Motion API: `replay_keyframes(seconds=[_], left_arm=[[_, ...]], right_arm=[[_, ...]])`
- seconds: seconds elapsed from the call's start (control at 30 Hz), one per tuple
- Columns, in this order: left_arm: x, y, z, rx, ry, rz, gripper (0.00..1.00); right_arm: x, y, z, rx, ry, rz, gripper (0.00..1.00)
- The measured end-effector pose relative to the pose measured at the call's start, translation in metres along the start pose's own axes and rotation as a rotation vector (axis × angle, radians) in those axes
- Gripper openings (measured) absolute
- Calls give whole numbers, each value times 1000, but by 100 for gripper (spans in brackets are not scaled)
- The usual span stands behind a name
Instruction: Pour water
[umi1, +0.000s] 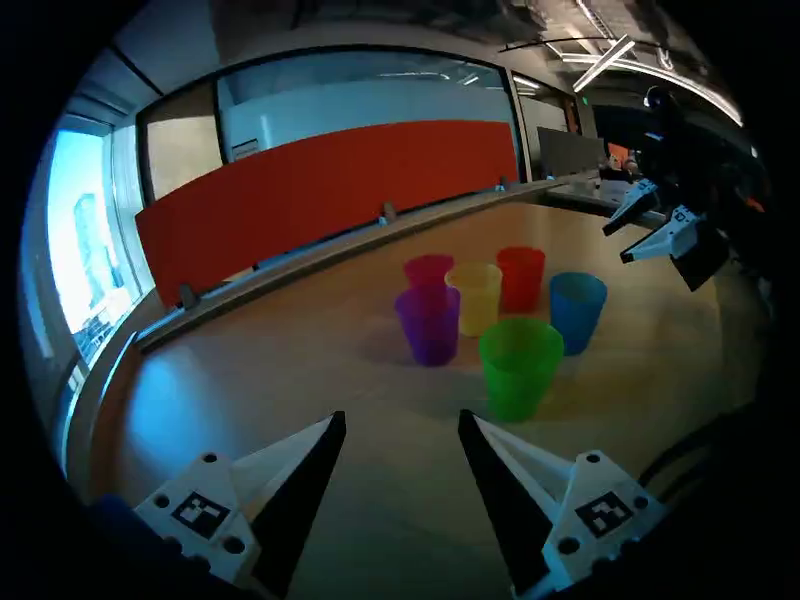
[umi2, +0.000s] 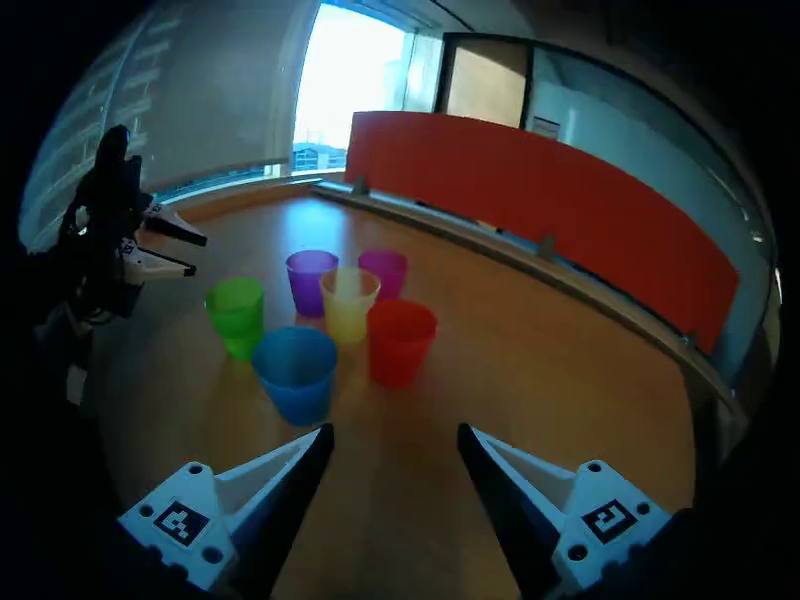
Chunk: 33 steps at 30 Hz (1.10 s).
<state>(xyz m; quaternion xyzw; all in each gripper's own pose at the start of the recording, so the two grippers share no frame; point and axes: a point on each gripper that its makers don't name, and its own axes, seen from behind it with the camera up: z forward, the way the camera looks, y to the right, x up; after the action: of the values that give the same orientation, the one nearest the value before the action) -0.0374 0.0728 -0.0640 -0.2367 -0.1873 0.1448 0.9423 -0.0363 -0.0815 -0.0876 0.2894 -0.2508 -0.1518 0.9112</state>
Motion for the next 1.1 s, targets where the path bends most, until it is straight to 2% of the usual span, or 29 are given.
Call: replay_keyframes(seconds=[0.3, 0.7, 1.1], left_arm=[[15, -23, -9, 105, 87, -82, 83], [41, -52, -26, 230, 219, -190, 83], [60, -68, -35, 289, 324, -275, 83]], right_arm=[[24, 22, -12, -114, 108, 41, 96], [53, 43, -19, -245, 255, 87, 96], [77, 71, -23, -377, 396, 187, 96]])
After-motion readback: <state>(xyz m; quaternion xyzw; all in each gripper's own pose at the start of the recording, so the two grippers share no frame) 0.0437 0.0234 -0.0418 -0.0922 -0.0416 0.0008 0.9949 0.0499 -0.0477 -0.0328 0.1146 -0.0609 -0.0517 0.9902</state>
